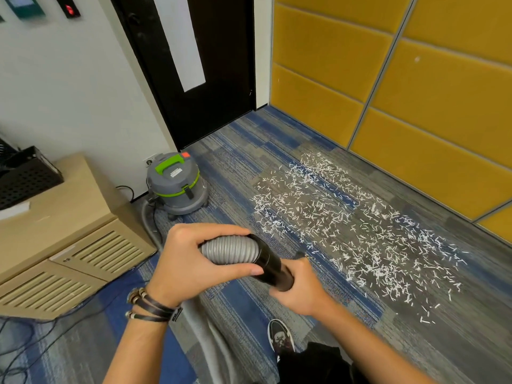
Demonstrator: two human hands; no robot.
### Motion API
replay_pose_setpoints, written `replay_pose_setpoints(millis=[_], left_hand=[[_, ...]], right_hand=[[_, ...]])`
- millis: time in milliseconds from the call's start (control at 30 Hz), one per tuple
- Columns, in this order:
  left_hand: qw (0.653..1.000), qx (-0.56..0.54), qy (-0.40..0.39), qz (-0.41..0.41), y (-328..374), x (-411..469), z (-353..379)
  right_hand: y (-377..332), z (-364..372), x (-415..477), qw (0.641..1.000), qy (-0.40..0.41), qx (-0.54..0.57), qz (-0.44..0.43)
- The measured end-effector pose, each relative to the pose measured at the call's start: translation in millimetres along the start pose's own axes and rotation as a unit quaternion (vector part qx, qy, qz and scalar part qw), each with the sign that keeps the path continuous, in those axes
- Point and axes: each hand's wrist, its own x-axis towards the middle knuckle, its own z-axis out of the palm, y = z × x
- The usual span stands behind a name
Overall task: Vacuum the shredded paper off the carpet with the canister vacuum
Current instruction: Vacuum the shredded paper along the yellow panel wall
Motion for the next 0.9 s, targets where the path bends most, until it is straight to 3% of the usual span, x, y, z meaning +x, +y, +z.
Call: replay_pose_setpoints(millis=[267, 900], left_hand=[[0.998, 0.044, 0.028, 0.037, 0, 45, -1], [0.999, 0.038, 0.015, 0.019, -33, 96, -1]], right_hand=[[-6, -18, 40, 1.0, 0.023, 0.013, -0.01], [2, -33, 64, 0.999, 0.018, -0.031, 0.037]])
